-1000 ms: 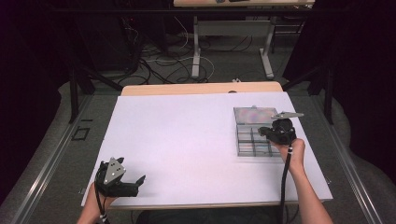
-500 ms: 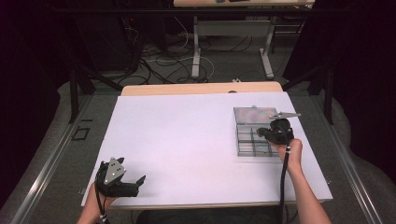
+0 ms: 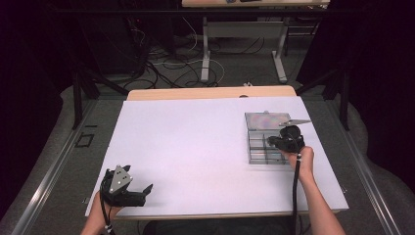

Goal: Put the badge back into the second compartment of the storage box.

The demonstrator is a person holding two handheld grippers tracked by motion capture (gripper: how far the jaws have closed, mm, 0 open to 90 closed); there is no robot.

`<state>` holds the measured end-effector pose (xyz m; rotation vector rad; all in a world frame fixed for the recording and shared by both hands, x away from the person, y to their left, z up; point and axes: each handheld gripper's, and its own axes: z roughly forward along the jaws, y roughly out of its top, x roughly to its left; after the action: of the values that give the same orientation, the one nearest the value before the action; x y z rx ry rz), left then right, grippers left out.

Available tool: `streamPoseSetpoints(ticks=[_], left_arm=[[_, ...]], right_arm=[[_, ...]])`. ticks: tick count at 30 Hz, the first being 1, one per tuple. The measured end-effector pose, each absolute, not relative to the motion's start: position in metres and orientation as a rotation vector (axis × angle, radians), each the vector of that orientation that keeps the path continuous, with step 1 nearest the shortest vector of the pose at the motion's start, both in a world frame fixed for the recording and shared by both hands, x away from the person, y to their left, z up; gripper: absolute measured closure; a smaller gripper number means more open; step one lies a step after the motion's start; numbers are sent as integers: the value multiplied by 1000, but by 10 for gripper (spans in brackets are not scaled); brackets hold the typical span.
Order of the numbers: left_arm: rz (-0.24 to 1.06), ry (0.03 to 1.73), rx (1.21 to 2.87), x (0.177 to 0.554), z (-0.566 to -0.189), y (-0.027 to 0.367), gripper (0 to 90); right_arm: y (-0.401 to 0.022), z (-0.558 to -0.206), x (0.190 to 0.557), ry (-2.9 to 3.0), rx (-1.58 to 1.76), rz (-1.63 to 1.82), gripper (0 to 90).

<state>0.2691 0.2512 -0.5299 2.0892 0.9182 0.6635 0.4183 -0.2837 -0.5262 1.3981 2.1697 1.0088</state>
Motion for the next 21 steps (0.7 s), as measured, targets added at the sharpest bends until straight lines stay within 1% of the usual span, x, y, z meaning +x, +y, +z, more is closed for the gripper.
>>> streamPoseSetpoints(ticks=[8, 16, 18, 19, 21], left_arm=[[688, 913, 2089, 269, -530, 251, 9], [684, 911, 2098, 269, -529, 252, 9], [661, 920, 2092, 268, -530, 251, 9], [684, 910, 2100, 269, -529, 252, 9], [683, 913, 2097, 269, -529, 252, 9]], right_arm=[[-282, -529, 420, 2176, 1399, 997, 872], [-281, -531, 420, 2185, 1407, 981, 871], [-282, -532, 420, 2182, 1404, 985, 870], [-282, -532, 420, 2180, 1404, 982, 870], [-283, -532, 420, 2170, 1403, 990, 841]])
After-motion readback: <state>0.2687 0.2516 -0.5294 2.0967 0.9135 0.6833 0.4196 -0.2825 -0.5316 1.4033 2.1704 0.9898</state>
